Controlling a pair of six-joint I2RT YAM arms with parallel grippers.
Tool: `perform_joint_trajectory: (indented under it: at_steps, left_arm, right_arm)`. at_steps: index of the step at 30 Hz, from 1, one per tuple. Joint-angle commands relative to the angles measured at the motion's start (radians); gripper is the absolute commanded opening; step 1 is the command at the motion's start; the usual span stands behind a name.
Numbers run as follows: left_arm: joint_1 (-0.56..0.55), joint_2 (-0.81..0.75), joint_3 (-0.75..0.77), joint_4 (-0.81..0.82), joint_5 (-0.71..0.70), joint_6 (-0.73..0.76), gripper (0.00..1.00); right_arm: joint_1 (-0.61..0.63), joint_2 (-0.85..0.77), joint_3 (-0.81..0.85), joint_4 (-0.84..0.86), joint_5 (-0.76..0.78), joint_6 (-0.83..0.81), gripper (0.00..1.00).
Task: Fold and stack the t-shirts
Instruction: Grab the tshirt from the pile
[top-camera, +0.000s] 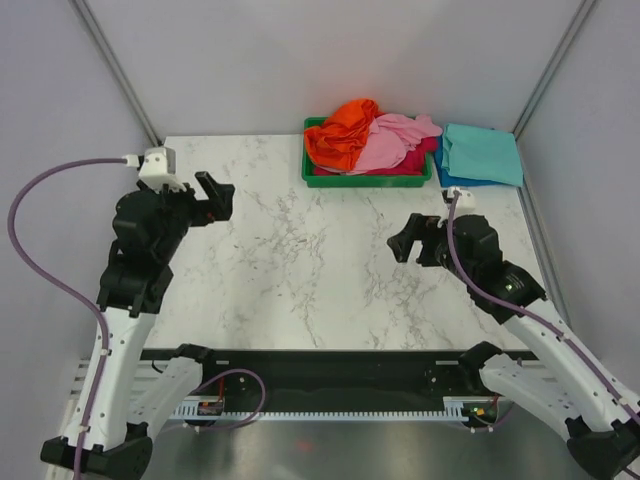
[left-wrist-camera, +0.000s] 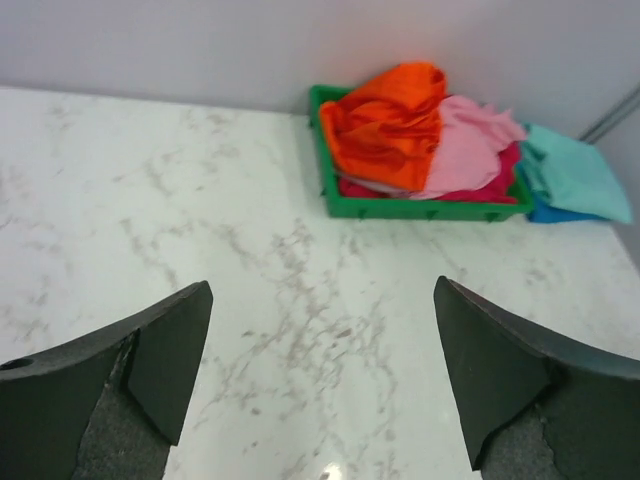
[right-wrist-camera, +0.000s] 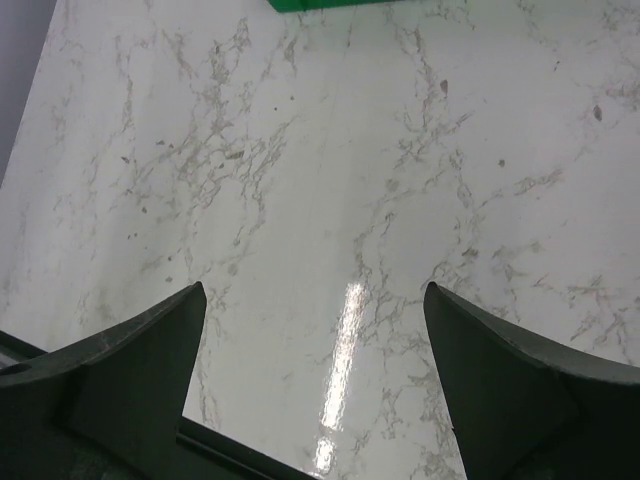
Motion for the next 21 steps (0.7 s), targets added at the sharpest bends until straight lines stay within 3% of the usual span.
perform_joint_trajectory:
  at_steps: [1, 5, 12, 15, 21]
  left_arm:
    - [-0.025, -0.068, -0.189, -0.078, -0.28, 0.11, 1.0]
    - [-0.025, -0.153, -0.3, -0.076, -0.25, 0.074, 1.0]
    - [-0.028, 0.01, -0.277, -0.124, -0.135, 0.059, 0.97]
    - [-0.027, 0.04, -0.263, -0.133, -0.115, 0.045, 0.97]
    - [-0.028, 0.054, -0.26, -0.133, -0.081, 0.044, 0.97]
  right_arm:
    - [0.005, 0.086, 0.085, 0.071, 0.071, -0.031, 0.98]
    - [0.007, 0.227, 0.24, 0.107, 0.051, -0.103, 0.98]
    - [0.005, 0.604, 0.594, 0.116, 0.141, -0.244, 0.98]
    - [0.005, 0.826, 0.744, 0.128, 0.223, -0.293, 0.98]
    - [-0.004, 1.247, 1.154, 0.036, 0.235, -0.317, 0.98]
